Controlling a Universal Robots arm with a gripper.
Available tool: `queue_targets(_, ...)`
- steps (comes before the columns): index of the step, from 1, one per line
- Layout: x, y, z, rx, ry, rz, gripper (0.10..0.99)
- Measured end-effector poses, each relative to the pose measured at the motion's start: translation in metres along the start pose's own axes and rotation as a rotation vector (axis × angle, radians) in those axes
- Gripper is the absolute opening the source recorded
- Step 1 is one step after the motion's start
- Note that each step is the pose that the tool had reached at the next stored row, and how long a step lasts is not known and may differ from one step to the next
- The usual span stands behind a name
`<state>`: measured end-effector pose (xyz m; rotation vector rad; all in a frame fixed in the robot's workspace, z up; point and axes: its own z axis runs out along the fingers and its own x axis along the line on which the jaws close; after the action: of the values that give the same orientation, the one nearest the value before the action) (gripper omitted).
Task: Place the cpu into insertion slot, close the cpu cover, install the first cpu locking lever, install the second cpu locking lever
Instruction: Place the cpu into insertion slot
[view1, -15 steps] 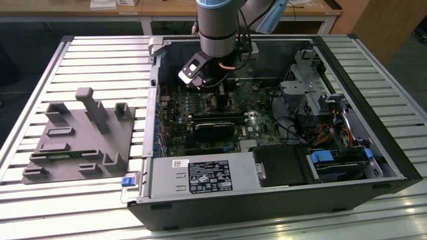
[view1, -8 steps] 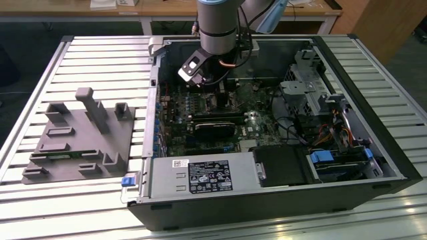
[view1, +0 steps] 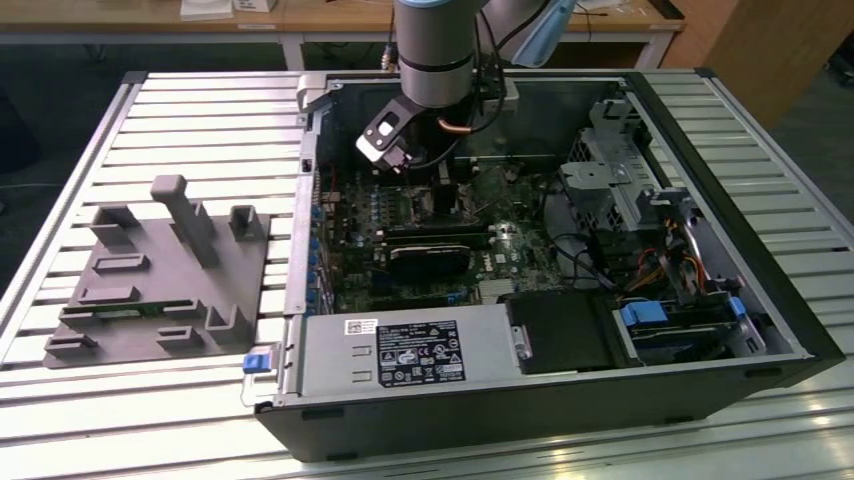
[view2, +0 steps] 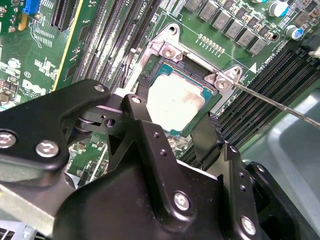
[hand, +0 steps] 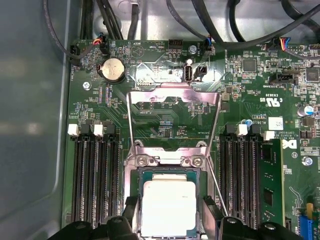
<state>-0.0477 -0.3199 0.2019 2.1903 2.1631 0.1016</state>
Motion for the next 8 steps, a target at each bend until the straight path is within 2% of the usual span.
queue_targets(2,0.0,0.0,-0.0001,0.0,0.0,0.0,0.6)
queue_targets(3,0.0,0.0,-0.0001,0.0,0.0,0.0,0.537)
queue_targets(4,0.0,0.0,-0.0001,0.0,0.0,0.0,0.537)
queue_targets(6,0.0,0.0,-0.0002,0.0,0.0,0.0,0.42)
queue_targets(7,0.0,0.0,-0.0002,0.0,0.0,0.0,0.42)
queue_targets(8,0.0,0.0,-0.0003,0.0,0.0,0.0,0.361)
